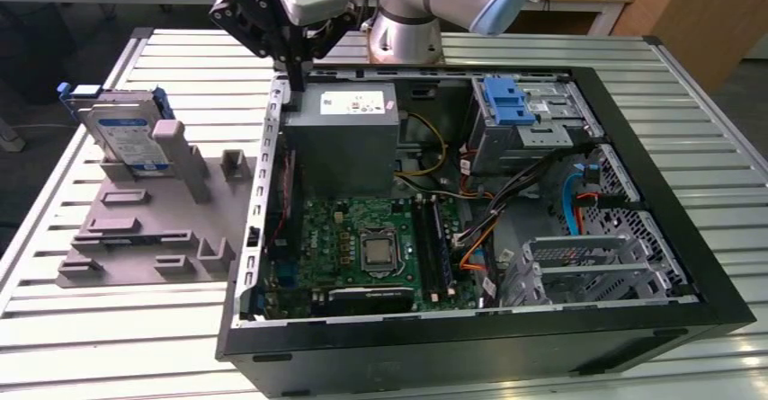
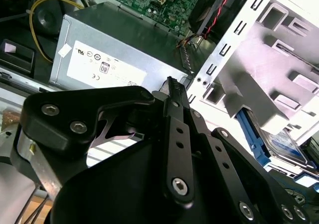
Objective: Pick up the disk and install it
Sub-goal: 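Reach for the disk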
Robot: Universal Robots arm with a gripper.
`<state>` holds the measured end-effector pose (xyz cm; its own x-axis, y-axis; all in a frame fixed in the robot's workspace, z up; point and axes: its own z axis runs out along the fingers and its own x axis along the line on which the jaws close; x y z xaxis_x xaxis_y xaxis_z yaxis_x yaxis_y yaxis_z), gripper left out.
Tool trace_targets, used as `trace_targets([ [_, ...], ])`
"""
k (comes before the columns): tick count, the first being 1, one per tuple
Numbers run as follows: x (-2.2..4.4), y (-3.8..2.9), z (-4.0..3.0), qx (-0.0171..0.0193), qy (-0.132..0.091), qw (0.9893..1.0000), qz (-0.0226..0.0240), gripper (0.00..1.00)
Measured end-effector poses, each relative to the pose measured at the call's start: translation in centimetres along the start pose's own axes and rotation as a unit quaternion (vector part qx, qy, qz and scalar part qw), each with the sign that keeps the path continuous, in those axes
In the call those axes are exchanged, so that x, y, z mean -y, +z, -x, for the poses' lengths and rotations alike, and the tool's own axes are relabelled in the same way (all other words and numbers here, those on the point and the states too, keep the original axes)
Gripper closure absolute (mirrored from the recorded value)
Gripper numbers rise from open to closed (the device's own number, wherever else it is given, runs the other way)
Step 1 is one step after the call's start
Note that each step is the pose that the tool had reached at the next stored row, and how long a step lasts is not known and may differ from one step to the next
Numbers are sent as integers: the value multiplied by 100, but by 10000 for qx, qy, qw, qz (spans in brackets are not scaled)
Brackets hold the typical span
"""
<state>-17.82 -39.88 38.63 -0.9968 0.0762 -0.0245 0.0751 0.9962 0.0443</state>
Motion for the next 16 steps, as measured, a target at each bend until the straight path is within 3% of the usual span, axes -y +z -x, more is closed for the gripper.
trace_targets([
  [16, 5, 10, -59, 0, 0, 10000, 0, 89],
])
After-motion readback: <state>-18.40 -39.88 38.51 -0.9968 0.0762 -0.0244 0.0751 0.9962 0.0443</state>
